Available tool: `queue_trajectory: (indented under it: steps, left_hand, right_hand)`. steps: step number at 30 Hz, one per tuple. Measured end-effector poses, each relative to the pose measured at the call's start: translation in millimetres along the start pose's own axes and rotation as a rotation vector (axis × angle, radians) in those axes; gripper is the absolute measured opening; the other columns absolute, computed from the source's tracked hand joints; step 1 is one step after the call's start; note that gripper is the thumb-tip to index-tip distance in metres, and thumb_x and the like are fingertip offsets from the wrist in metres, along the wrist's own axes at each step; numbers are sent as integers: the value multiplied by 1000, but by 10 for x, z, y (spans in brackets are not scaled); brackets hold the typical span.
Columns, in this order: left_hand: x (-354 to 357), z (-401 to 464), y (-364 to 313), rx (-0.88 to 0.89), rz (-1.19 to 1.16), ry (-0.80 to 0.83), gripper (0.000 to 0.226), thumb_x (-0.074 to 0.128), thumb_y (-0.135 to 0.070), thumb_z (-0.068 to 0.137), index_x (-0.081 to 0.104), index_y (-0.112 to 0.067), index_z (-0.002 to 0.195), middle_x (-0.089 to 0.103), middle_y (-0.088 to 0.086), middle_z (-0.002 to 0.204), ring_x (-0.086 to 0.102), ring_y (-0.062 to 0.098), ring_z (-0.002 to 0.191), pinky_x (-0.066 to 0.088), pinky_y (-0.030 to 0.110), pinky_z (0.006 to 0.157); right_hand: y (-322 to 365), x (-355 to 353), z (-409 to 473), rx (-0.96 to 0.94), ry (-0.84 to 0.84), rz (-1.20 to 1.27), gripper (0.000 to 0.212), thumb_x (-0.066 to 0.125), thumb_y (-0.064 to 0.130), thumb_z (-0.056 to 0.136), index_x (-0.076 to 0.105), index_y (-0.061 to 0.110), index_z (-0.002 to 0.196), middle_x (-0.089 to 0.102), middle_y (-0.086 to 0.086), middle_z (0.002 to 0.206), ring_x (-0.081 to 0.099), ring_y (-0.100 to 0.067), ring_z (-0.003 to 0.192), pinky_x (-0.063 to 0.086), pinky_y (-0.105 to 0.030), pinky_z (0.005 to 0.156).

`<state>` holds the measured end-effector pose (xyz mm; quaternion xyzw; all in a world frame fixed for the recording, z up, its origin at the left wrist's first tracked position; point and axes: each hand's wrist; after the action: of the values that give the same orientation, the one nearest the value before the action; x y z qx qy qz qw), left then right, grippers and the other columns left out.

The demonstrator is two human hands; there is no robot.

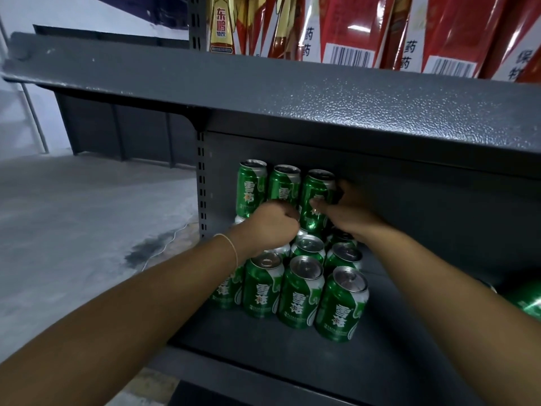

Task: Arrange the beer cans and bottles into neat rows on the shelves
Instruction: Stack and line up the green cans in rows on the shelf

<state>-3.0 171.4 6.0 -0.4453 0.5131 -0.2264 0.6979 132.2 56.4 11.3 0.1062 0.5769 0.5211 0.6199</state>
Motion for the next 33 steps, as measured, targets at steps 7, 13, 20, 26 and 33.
queue_trajectory:
  steps: [7, 13, 20, 26, 33]
  left_hand:
    - [31, -19, -28, -14, 11, -8, 35, 43, -11, 60, 63, -13, 89, 67, 25, 106, 65, 37, 101, 53, 52, 88]
    - [79, -28, -88, 2, 14, -7, 23, 46, -11, 65, 59, -15, 83, 66, 27, 106, 60, 22, 85, 55, 49, 83]
    - [376, 26, -383, 49, -119, -65, 17, 57, -15, 66, 65, -19, 81, 71, 17, 104, 69, 32, 97, 58, 45, 84]
    - [927, 98, -827, 92, -253, 21, 18, 58, -8, 77, 58, -25, 75, 65, 11, 99, 68, 33, 99, 59, 42, 83]
    - [1664, 80, -1046, 18, -204, 119, 12, 53, -8, 76, 59, -9, 86, 65, 29, 105, 65, 41, 103, 53, 54, 92]
  right_hand:
    - [16, -12, -72, -37, -34, -29, 61, 76, 41, 82, 52, 14, 131, 59, -6, 131, 58, -26, 117, 49, -35, 92]
    - [-7, -74, -126, -40, -25, 4, 66, 77, 42, 81, 49, 14, 134, 58, 1, 122, 56, -18, 107, 49, -33, 88]
    - [-238, -477, -219, 49, -71, 78, 57, 75, 24, 85, 50, 9, 133, 64, -13, 124, 62, -27, 110, 50, -44, 99]
    - [-597, -1173, -390, 71, -133, -1, 39, 67, 3, 87, 60, 5, 125, 64, -10, 114, 61, -20, 106, 48, -27, 90]
    - [-1032, -1737, -650, 154, -78, -141, 34, 58, -7, 87, 62, -1, 121, 63, -12, 119, 58, -22, 108, 42, -12, 82]
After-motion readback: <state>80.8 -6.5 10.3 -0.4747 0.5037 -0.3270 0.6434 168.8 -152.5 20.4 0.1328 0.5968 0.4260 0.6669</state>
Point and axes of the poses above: each hand's wrist, its own z-axis towards the middle knuckle, its own x-axis out of the palm, y = z × x
